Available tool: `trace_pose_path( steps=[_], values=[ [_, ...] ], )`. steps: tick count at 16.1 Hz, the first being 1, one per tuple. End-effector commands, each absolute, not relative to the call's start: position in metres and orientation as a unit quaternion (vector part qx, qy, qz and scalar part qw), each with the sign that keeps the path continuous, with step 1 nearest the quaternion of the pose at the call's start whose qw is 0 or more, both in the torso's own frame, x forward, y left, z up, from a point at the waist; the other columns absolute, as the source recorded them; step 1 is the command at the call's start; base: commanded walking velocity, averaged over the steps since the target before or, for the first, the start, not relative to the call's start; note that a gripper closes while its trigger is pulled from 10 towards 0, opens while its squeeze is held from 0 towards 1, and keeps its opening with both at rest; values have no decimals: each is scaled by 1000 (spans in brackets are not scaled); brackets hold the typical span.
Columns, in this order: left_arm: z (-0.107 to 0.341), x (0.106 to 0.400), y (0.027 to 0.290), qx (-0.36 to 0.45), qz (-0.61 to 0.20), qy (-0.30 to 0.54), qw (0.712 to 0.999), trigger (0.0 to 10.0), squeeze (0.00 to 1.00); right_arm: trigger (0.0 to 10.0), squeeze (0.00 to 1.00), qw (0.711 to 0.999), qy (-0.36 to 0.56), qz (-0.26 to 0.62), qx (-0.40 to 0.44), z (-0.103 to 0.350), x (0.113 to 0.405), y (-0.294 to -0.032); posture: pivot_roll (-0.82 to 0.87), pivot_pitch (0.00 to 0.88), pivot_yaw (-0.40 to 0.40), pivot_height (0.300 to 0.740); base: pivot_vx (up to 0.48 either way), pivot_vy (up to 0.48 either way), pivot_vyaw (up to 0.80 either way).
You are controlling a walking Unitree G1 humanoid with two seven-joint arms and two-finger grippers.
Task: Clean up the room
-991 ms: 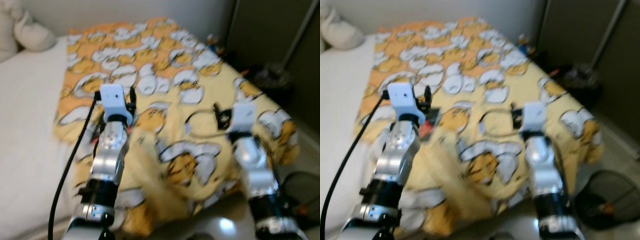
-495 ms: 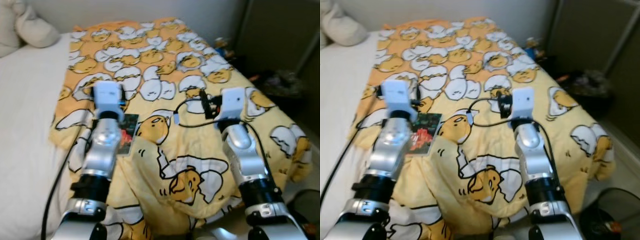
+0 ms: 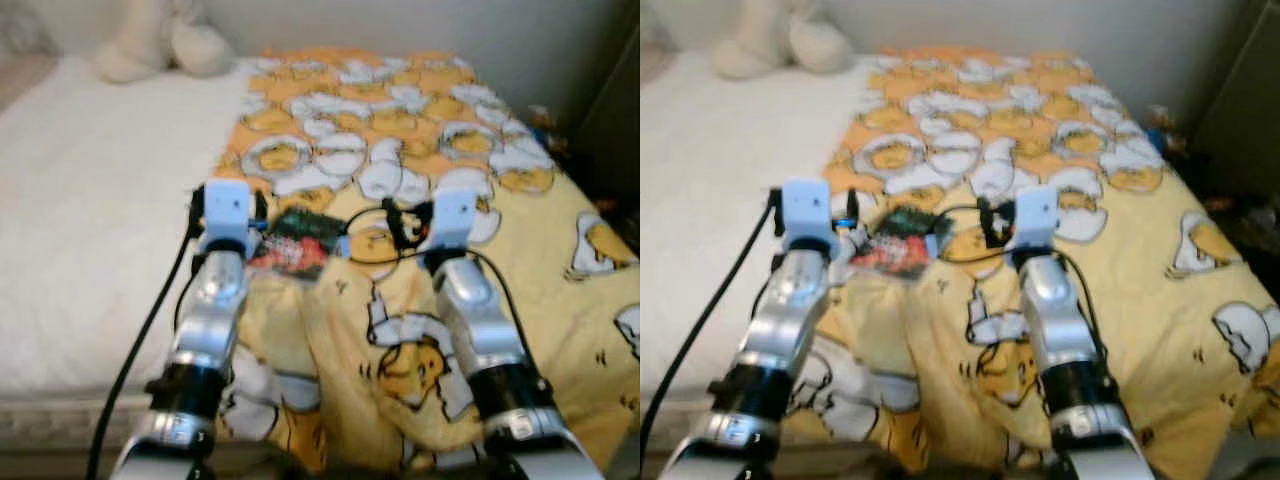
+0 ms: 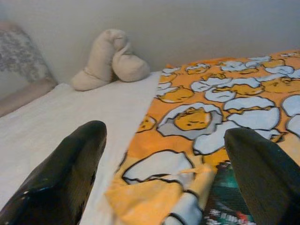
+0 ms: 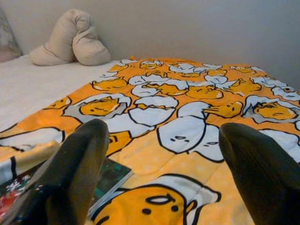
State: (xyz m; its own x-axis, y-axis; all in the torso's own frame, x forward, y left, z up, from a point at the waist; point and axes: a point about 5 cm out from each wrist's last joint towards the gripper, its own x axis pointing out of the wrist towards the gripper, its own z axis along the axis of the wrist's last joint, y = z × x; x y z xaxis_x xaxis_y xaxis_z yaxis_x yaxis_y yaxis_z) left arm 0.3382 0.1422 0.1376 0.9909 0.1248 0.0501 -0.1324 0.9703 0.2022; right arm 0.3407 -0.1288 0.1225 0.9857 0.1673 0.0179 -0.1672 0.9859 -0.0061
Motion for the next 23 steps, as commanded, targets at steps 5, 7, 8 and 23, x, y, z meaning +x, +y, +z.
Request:
trace_pose_path(
  steps=[5, 7, 8, 23],
  values=[
    [146, 341, 131, 80, -4, -27, 996, 10000, 1000, 10000, 0, 997, -25, 64, -23, 119, 333, -129, -120, 0, 68, 723, 312, 0, 0],
    [146, 343, 137, 76, 17, -24, 997, 10000, 1000, 10000, 0, 997, -10, 64, -28, 113, 331, -128, -125, 0, 73, 723, 454, 0, 0],
    [146, 343, 138, 74, 23, -24, 997, 10000, 1000, 10000, 0, 997, -10, 64, -29, 113, 331, -128, -125, 0, 73, 723, 465, 0, 0],
    [159, 336, 148, 129, -21, -30, 991, 10000, 0, 10000, 0, 979, 94, 79, 162, 107, 366, -94, -1, 112, 97, 723, 122, 0, 217]
  ],
)
